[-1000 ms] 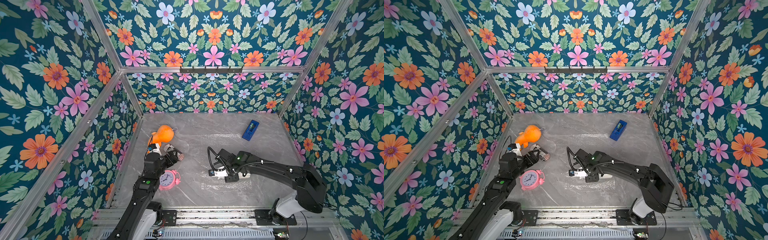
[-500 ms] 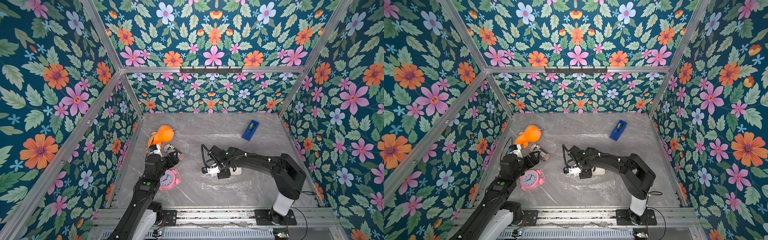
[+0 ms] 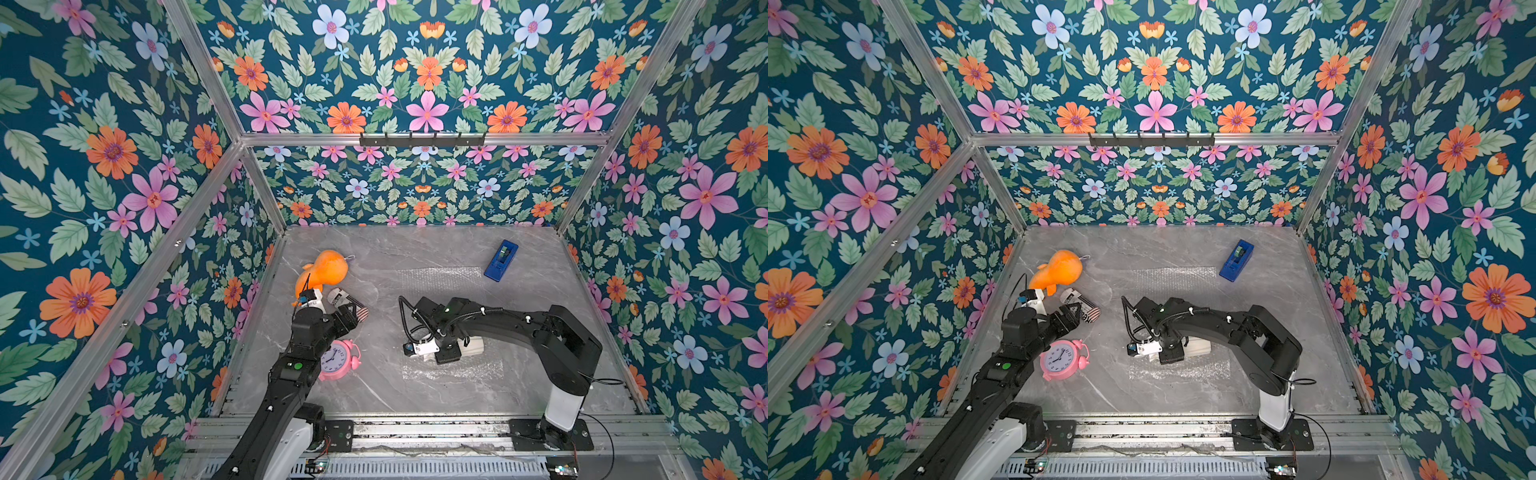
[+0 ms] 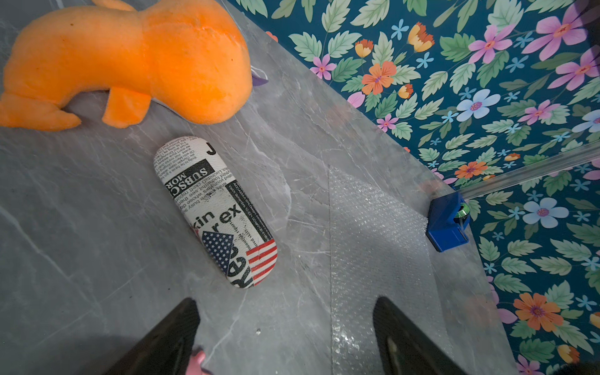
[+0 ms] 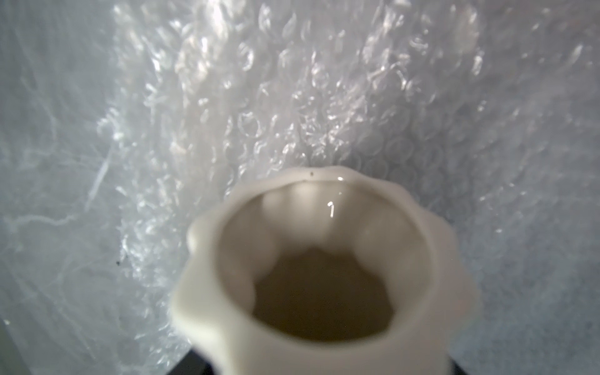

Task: Wrap vases in bubble wrap
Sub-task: Place the vase in bubble wrap, then wrap the vase in bubble wrap.

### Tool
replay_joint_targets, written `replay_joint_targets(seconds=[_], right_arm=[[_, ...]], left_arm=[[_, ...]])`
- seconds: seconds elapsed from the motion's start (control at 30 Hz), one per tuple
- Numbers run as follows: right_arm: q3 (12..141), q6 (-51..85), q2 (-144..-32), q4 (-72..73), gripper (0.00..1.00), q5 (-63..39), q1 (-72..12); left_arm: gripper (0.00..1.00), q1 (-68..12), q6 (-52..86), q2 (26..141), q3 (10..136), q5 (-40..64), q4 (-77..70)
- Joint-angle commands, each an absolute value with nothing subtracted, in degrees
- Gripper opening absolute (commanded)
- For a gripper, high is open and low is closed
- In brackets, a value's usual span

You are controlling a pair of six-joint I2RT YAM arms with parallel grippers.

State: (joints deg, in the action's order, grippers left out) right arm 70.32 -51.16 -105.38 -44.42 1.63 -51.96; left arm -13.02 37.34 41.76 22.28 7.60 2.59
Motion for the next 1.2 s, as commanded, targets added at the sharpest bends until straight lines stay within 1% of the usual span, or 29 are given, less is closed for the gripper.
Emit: replay_joint_targets(seconds=[0.0,0.23,0.57,0.6,0.63,0.77,0.87,0.93,1.1,1.17], right_arm=[[70.75,-52.36,-105.9,-45.38,0.51,1.05,-52.08],[71.07,-52.15,-107.03,-45.79,0.63,0.88,-52.21],[70.88,-50.72,-104.88,-45.35,0.8,-0.59,-52.73],[70.82,-50.57,-104.54,-45.25,0.85,-0.69,-52.71],[70.74,-50.43,-104.22,-45.02,0.89,-0.68,-52.71],[69.51,-49.43,-101.17,-42.84,0.91,-0.72,-52.73],[66.62,-48.72,-96.94,-39.64,0.93,0.51,-52.71],[63.04,-48.01,-91.66,-35.66,0.93,1.5,-52.69],[47.9,-47.11,-72.86,-20.84,0.92,0.47,-53.04],[41.3,-47.26,-64.86,-16.55,0.88,-1.13,-53.42]], left_arm=[[0.87,-13.09,36.74,41.92,22.32,7.25,1.49],[0.87,-13.27,36.63,42.1,22.37,6.86,1.45],[0.87,-13.45,36.83,42.45,22.72,6.86,1.41],[0.87,-13.53,36.91,42.47,22.76,6.86,1.41],[0.87,-13.66,36.91,42.44,22.83,6.72,1.41],[0.86,-15.62,35.62,42.8,24.03,5.79,2.07],[0.85,-19.59,33.81,43.99,25.99,2.9,3.06],[0.83,-23.2,32.43,45.09,27.15,0.93,3.09],[0.8,-32.73,28.04,47.61,28.29,0.54,-0.73],[0.8,-36.44,25.48,47.59,28.24,-0.42,-2.69]])
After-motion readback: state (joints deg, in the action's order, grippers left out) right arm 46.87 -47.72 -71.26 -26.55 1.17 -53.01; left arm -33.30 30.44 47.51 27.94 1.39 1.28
